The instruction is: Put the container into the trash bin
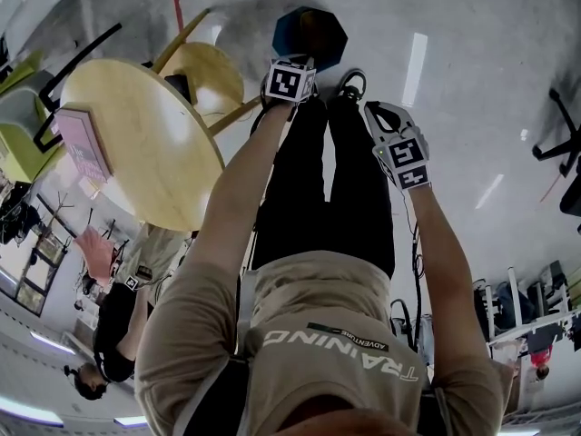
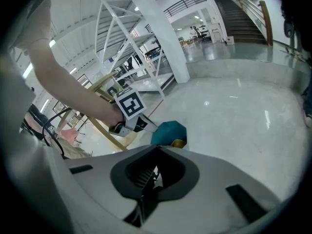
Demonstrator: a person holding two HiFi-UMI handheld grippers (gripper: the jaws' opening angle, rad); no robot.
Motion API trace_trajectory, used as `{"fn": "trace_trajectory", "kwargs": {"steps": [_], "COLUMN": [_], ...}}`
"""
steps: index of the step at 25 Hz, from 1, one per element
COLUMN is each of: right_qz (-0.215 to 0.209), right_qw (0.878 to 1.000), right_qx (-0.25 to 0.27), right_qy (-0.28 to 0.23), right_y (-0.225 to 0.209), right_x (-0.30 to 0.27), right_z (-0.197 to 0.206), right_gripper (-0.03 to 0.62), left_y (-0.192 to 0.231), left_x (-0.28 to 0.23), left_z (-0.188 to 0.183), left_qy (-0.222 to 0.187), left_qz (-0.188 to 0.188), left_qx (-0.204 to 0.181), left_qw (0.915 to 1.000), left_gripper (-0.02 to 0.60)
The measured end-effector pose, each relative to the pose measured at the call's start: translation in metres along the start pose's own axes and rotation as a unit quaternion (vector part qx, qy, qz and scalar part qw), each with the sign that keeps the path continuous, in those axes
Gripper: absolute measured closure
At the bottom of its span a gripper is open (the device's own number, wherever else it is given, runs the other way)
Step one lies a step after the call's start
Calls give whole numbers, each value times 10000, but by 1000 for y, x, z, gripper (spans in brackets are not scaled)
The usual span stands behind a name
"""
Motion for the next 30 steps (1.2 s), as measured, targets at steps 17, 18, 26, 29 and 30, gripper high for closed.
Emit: {"fn": "trace_trajectory", "kwargs": {"steps": [17,18,26,29,30], "right_qz": [523,545,625,555,515], "right_qw": [9950,9943,9854,9828,9816], "right_qx": [672,708,980,950,938], "right_qy": [-520,-587,-1245,-1484,-1582], "right_y": [70,76,127,149,156], "right_x": [76,85,138,153,158], "right_z": [-102,-109,-159,-173,-178], "right_gripper": [595,596,597,597,597], "left_y": [-96,-104,-131,-132,-132], "left_x": [205,223,351,390,401], "left_z": [-34,-37,-57,-61,-63], "left_qy": [-1562,-1663,-2729,-3074,-3180], "left_qz": [397,419,409,413,442], "left_qx": [-694,-824,-927,-924,-914], "left_qw": [9845,9817,9567,9462,9427], "left_gripper": [572,572,572,572,572]}}
Point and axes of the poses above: the fingertips, and each gripper's own axes: x backward along the fingers, y to its left, z out of its underside, the point moved 10 cm from there along x, backward along the fingers, and after that the axes turned 7 degrees about -y, right-handed, at the moved point
